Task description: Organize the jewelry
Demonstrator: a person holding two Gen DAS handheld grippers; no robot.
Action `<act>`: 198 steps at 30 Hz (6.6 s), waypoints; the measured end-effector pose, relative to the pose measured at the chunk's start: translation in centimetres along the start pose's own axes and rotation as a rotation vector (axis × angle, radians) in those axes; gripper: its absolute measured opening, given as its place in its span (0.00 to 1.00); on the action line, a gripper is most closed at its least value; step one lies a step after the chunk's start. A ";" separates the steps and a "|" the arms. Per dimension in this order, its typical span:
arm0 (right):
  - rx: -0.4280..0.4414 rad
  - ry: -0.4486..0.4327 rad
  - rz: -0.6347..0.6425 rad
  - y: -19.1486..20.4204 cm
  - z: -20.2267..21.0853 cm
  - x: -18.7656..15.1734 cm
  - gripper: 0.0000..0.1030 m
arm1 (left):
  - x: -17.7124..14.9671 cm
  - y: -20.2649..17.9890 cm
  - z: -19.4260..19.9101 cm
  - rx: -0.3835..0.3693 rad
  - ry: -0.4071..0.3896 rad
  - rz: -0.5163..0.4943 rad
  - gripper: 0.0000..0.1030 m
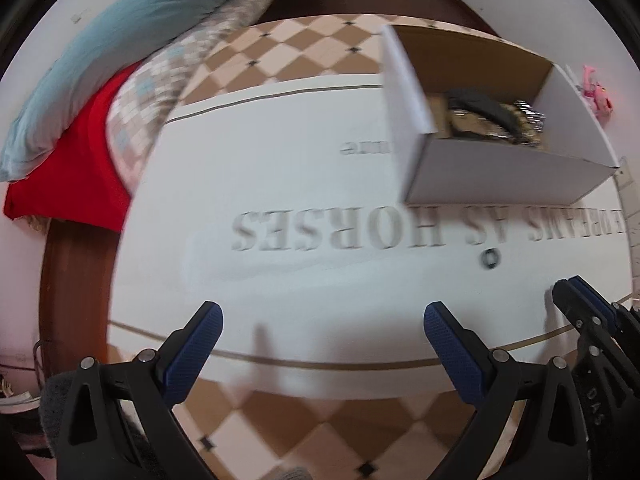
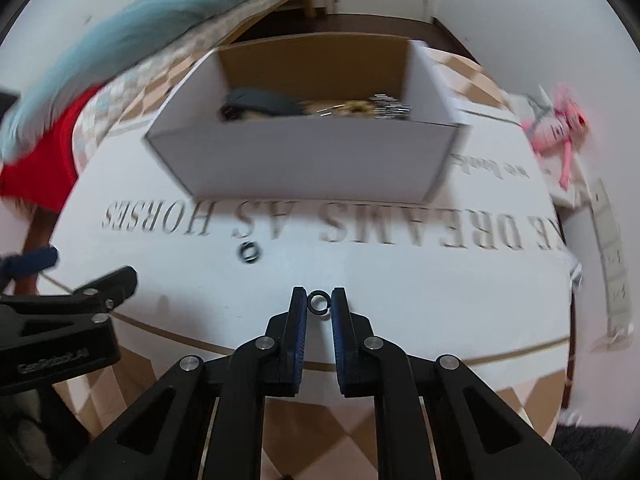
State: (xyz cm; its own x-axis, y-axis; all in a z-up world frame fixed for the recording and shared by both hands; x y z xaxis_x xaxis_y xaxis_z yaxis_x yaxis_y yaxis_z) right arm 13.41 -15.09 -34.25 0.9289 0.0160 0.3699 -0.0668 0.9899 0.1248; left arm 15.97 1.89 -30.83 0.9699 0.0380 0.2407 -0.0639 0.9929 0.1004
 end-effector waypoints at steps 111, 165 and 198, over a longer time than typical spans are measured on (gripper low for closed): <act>-0.144 -0.175 -0.054 -5.6 18.7 10.4 1.00 | 6.7 -1.1 19.4 -0.120 -0.302 0.031 1.00; -0.162 -0.081 -0.027 -4.8 21.5 13.2 1.00 | 8.6 -0.4 20.4 -0.083 -0.154 0.051 1.00; -0.156 -0.034 -0.012 -4.6 20.2 12.4 1.00 | 7.8 -0.3 19.2 -0.086 -0.115 0.047 1.00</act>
State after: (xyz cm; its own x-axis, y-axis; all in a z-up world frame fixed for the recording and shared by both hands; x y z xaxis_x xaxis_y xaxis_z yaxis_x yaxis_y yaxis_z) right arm 17.89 -22.32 -11.68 0.9162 0.0020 0.4008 0.0039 0.9999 -0.0139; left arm 19.07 -0.30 -10.48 0.9326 0.0766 0.3527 -0.0837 0.9965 0.0048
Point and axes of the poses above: each gripper's, at about its wrist camera, not at the fingertips, and z roughly against the way its jaws point, y to its left, x to its top, the point moved 10 cm from there along -z, roughly the way its jaws point, and after that the axes turned 4 degrees about z, right-handed, at the moved point
